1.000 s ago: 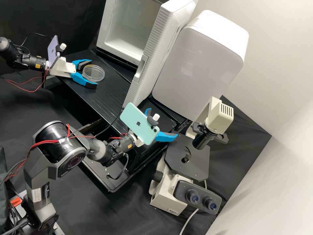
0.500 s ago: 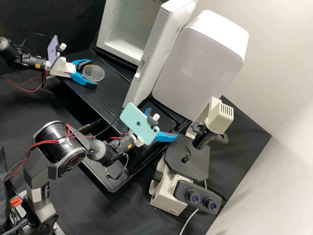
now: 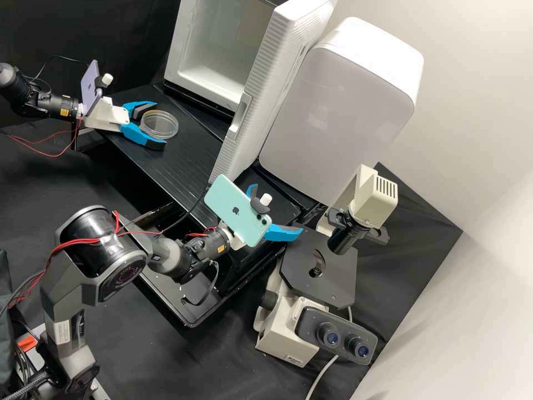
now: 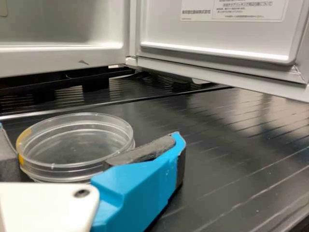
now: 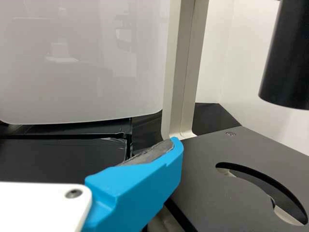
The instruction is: Place the petri dish in the incubator
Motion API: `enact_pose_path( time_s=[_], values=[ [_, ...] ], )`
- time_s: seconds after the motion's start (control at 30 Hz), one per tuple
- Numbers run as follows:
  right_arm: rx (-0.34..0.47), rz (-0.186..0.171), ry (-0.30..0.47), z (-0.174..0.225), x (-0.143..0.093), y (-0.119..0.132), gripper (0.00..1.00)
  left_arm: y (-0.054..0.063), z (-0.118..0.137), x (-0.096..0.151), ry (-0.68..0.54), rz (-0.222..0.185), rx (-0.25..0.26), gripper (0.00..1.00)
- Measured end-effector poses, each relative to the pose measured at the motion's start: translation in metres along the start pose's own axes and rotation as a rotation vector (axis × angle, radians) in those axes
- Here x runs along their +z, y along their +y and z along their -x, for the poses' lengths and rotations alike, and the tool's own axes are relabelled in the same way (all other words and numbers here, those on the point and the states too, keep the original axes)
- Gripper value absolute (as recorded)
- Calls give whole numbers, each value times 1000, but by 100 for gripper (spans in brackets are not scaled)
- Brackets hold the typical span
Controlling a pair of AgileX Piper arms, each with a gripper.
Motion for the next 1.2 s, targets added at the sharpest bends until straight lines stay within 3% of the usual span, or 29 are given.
enact_pose_path(
  time_s=[1.2],
  values=[
    [0, 0, 0, 0, 0, 0, 100, 2, 0, -3, 33, 27, 18, 0]
  ],
)
